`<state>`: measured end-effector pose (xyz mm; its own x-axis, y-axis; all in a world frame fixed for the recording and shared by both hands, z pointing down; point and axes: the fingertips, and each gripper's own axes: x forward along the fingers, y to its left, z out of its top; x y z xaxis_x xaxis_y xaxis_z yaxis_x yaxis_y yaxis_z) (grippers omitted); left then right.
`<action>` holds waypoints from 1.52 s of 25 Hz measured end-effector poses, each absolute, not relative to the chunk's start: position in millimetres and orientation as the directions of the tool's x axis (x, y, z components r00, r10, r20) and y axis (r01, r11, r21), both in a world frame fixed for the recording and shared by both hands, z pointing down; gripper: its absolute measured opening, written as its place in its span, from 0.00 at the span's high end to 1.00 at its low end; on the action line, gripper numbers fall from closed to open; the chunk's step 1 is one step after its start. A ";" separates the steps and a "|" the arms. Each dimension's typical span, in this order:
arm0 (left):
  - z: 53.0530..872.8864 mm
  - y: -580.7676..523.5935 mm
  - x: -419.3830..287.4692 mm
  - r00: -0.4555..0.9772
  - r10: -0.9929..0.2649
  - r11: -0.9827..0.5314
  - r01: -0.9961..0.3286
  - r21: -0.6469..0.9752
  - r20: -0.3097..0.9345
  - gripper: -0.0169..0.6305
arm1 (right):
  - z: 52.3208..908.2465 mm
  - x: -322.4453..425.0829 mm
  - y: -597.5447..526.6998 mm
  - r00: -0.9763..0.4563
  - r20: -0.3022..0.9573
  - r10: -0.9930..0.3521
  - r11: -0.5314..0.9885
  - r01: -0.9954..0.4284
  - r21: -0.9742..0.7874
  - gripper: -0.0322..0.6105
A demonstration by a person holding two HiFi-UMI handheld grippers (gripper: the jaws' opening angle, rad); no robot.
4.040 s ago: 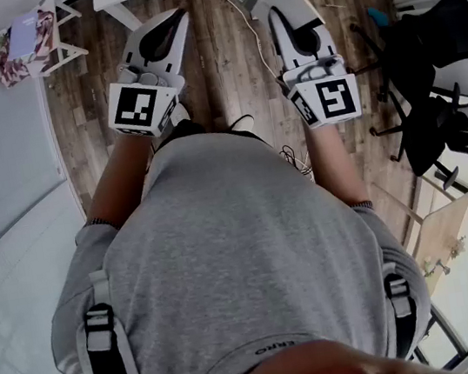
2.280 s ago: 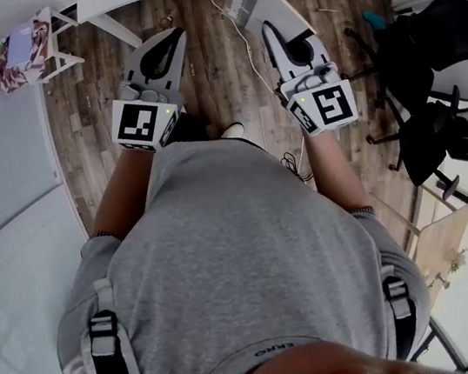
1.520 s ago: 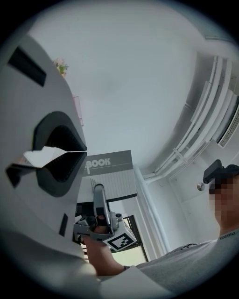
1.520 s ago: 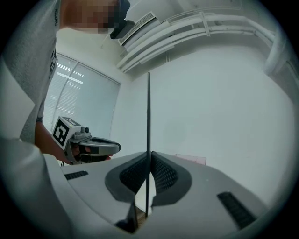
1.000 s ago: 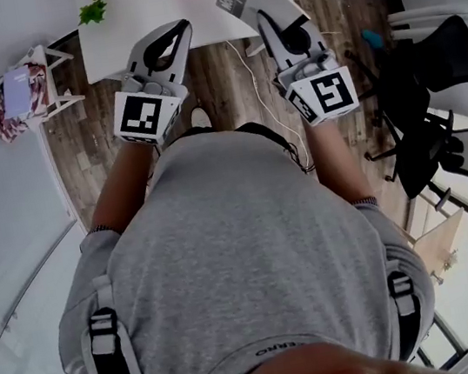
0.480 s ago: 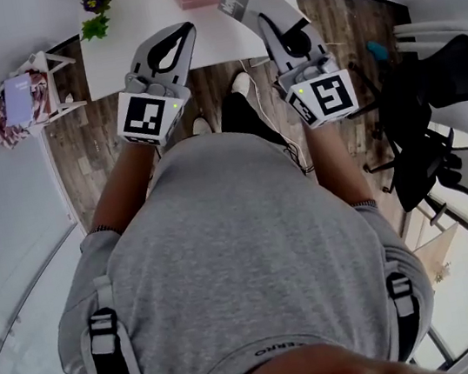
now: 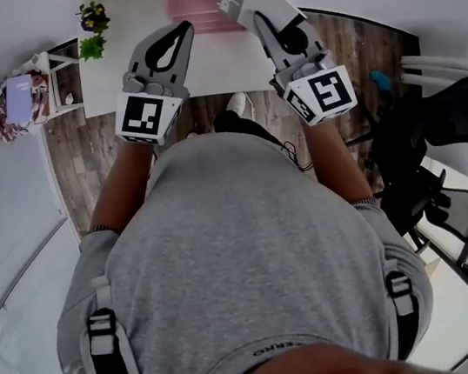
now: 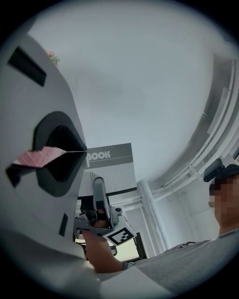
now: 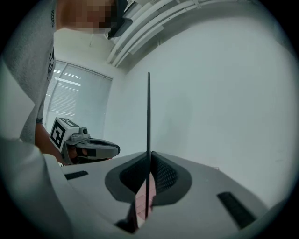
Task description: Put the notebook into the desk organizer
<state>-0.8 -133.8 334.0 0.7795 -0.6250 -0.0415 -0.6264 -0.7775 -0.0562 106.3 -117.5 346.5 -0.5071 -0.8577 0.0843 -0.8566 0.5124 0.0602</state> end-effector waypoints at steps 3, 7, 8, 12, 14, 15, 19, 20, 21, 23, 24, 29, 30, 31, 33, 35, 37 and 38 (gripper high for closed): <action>332.7 -149.8 13.8 0.759 -0.650 -0.757 -0.651 -0.066 -0.033 0.94 | 345.2 119.2 -136.5 -0.542 0.083 -0.836 0.547 -0.836 0.048 0.93; 330.7 -171.9 27.2 0.723 -0.690 -0.720 -0.689 -0.075 -0.022 0.94 | 347.3 131.5 -161.0 -0.594 0.087 -0.800 0.598 -0.801 0.023 0.93; 330.9 -175.6 29.4 0.715 -0.699 -0.712 -0.698 -0.076 -0.021 0.94 | 348.9 133.2 -165.8 -0.607 0.090 -0.790 0.610 -0.792 0.015 0.93; 333.1 -189.1 33.5 0.685 -0.728 -0.682 -0.727 -0.079 -0.016 0.94 | 354.6 132.5 -185.3 -0.656 0.103 -0.748 0.658 -0.753 -0.016 0.93; 334.5 -195.5 33.5 0.674 -0.738 -0.671 -0.736 -0.084 -0.007 0.94 | 355.5 129.6 -195.2 -0.678 0.108 -0.728 0.678 -0.734 -0.040 0.93; 334.7 -198.8 33.0 0.670 -0.743 -0.667 -0.740 -0.085 -0.005 0.94 | 356.0 128.1 -200.1 -0.686 0.109 -0.719 0.685 -0.727 -0.055 0.93; 336.8 -215.7 25.8 0.662 -0.749 -0.659 -0.746 -0.092 -0.002 0.94 | 359.5 120.9 -222.5 -0.705 0.123 -0.699 0.691 -0.709 -0.138 0.93; 336.0 -220.5 23.9 0.661 -0.750 -0.658 -0.747 -0.093 -0.007 0.94 | 360.5 119.0 -228.5 -0.711 0.129 -0.692 0.692 -0.703 -0.166 0.93; 335.2 -225.5 22.4 0.661 -0.751 -0.657 -0.748 -0.092 -0.013 0.94 | 361.4 117.3 -234.1 -0.717 0.137 -0.684 0.693 -0.696 -0.188 0.93; 334.6 -235.9 20.9 0.662 -0.749 -0.658 -0.748 -0.085 -0.021 0.94 | 363.5 114.5 -244.0 -0.726 0.157 -0.669 0.696 -0.687 -0.210 0.93; 335.0 -241.0 20.2 0.664 -0.748 -0.660 -0.747 -0.080 -0.022 0.94 | 365.1 113.2 -248.4 -0.730 0.167 -0.663 0.697 -0.683 -0.219 0.93; 335.9 -264.3 14.8 0.677 -0.735 -0.674 -0.735 -0.076 -0.023 0.94 | 378.6 107.6 -271.0 -0.740 0.213 -0.638 0.669 -0.669 -0.325 0.93; 336.4 -267.8 13.9 0.680 -0.733 -0.677 -0.732 -0.075 -0.021 0.94 | 381.9 107.3 -275.2 -0.739 0.226 -0.635 0.657 -0.670 -0.345 0.92; 337.2 -271.4 13.2 0.683 -0.730 -0.680 -0.729 -0.073 -0.020 0.94 | 385.1 107.2 -279.2 -0.737 0.236 -0.633 0.645 -0.671 -0.366 0.93; 340.7 -278.7 11.7 0.688 -0.726 -0.686 -0.725 -0.066 -0.015 0.94 | 390.6 107.1 -286.6 -0.739 0.244 -0.628 0.621 -0.665 -0.415 0.93; 343.8 -285.2 11.5 0.693 -0.720 -0.692 -0.720 -0.060 -0.013 0.94 | 395.0 107.5 -292.6 -0.744 0.248 -0.620 0.601 -0.654 -0.459 0.93; 344.1 -289.4 13.1 0.701 -0.713 -0.699 -0.713 -0.062 -0.017 0.94 | 399.2 108.8 -296.5 -0.750 0.260 -0.608 0.585 -0.644 -0.493 0.92; 344.3 -290.9 14.1 0.705 -0.709 -0.703 -0.709 -0.062 -0.019 0.94 | 401.8 109.4 -298.0 -0.754 0.267 -0.600 0.575 -0.638 -0.511 0.93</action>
<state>14.1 -290.9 344.3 0.7050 -0.7089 -0.0186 -0.7085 -0.7030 -0.0619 109.4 -298.0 401.8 -0.7542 -0.6000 0.2667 -0.6385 0.5753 -0.5113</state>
